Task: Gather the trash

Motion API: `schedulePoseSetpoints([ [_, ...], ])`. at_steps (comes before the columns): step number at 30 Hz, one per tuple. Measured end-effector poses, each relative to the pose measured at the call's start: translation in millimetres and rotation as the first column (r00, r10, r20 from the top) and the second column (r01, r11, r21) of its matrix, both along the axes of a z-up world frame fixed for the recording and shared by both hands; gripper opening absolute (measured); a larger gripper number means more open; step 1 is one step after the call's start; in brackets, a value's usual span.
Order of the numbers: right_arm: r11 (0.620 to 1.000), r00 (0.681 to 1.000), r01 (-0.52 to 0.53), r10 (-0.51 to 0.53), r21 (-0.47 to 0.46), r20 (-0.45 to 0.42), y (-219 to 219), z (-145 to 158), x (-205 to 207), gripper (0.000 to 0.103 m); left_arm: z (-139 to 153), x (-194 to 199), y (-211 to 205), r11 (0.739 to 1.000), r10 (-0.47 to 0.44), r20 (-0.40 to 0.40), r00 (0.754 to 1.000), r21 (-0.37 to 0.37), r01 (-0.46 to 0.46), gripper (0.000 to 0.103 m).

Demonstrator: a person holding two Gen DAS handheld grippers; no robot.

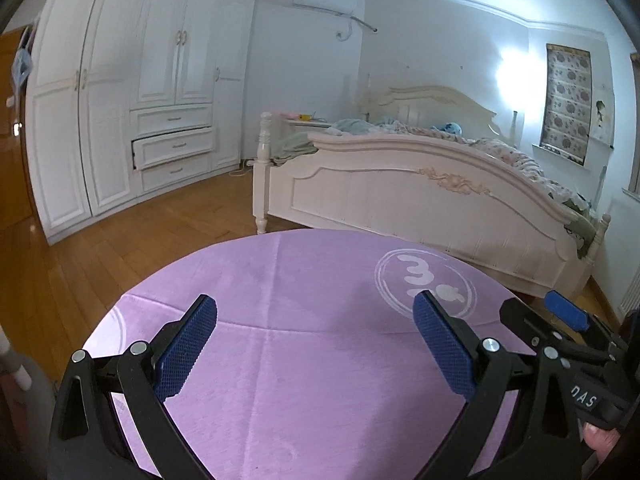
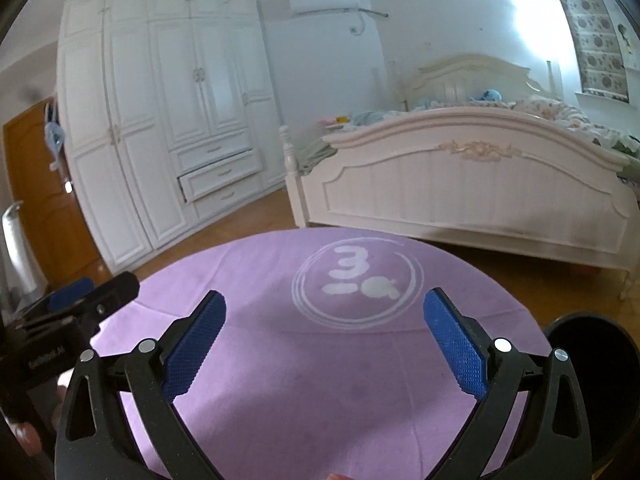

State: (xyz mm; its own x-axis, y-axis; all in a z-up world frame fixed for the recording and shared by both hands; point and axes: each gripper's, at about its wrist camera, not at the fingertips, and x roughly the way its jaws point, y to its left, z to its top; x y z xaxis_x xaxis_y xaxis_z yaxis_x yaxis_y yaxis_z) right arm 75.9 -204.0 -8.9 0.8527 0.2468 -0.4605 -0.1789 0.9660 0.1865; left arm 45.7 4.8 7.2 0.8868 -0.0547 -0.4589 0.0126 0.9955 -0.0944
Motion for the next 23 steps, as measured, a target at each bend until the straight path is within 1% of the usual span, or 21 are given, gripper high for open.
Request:
schedulePoseSetpoints([
  [5, 1.000, 1.000, -0.011, 0.011, -0.008, 0.003, 2.2, -3.5, -2.0, 0.098, -1.8, 0.8, 4.4, 1.000, 0.028, -0.002, 1.000, -0.001, -0.028, 0.098],
  [9, 1.000, 1.000, -0.014, 0.014, -0.006, 0.002, 2.2, -5.2, 0.9, 0.098, -3.9, 2.8, 13.4, 1.000, 0.017, 0.018, 1.000, -0.020, -0.017, 0.098],
  [11, 1.000, 1.000, -0.013, 0.013, -0.002, 0.003, 1.3, -5.8, 0.4, 0.098, -4.5, 1.8, 13.3, 1.000, 0.016, 0.029, 0.999, -0.003, -0.016, 0.098],
  [13, 1.000, 1.000, -0.012, 0.012, 0.002, 0.000, 0.8, -6.9, 0.9, 0.098, -7.2, 2.5, 13.4, 1.000, 0.014, 0.022, 1.000, 0.005, -0.014, 0.098],
  [16, 1.000, 1.000, -0.013, 0.013, 0.005, -0.002, 0.7, -7.0, 0.7, 0.098, -10.3, 6.8, 13.5, 1.000, 0.028, -0.010, 1.000, -0.007, -0.028, 0.098],
  [18, 1.000, 1.000, -0.013, 0.013, 0.004, -0.001, 0.4, -6.4, -0.1, 0.098, -12.0, 10.4, 16.1, 1.000, 0.019, -0.034, 0.999, -0.019, -0.019, 0.098],
  [23, 1.000, 1.000, -0.014, 0.014, 0.003, -0.001, 0.9, -6.8, 0.3, 0.098, -13.2, 9.6, 17.8, 1.000, 0.027, -0.040, 0.999, -0.008, -0.028, 0.098],
])
